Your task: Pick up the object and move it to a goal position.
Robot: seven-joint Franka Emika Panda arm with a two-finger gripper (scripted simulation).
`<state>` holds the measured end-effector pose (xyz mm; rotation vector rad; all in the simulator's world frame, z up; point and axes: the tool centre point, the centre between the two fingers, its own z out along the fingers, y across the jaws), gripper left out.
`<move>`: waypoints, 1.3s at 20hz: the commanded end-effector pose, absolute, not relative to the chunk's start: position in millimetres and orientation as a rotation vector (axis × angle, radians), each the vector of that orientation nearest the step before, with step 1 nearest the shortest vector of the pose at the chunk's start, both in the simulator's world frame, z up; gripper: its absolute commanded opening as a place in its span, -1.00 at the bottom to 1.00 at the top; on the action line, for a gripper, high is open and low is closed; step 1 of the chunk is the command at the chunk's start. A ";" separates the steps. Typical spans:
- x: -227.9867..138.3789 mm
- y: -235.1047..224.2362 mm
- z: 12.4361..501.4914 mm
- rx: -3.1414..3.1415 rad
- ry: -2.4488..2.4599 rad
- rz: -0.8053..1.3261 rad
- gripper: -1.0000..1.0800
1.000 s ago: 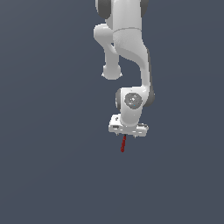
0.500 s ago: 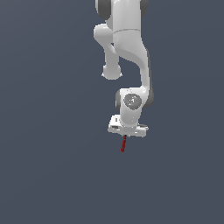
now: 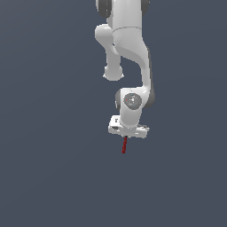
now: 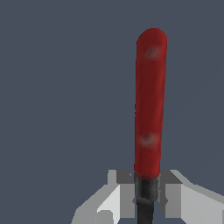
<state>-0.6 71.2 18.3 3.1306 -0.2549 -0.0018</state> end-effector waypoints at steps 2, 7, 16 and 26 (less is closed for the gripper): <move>-0.9 58.0 31.0 3.130 -0.256 0.000 -1.00; -2.9 26.4 61.4 3.131 -0.256 0.000 -1.00; -7.2 -55.4 140.8 3.133 -0.256 0.000 -1.00; -8.7 -142.9 226.1 3.133 -0.255 0.000 -1.00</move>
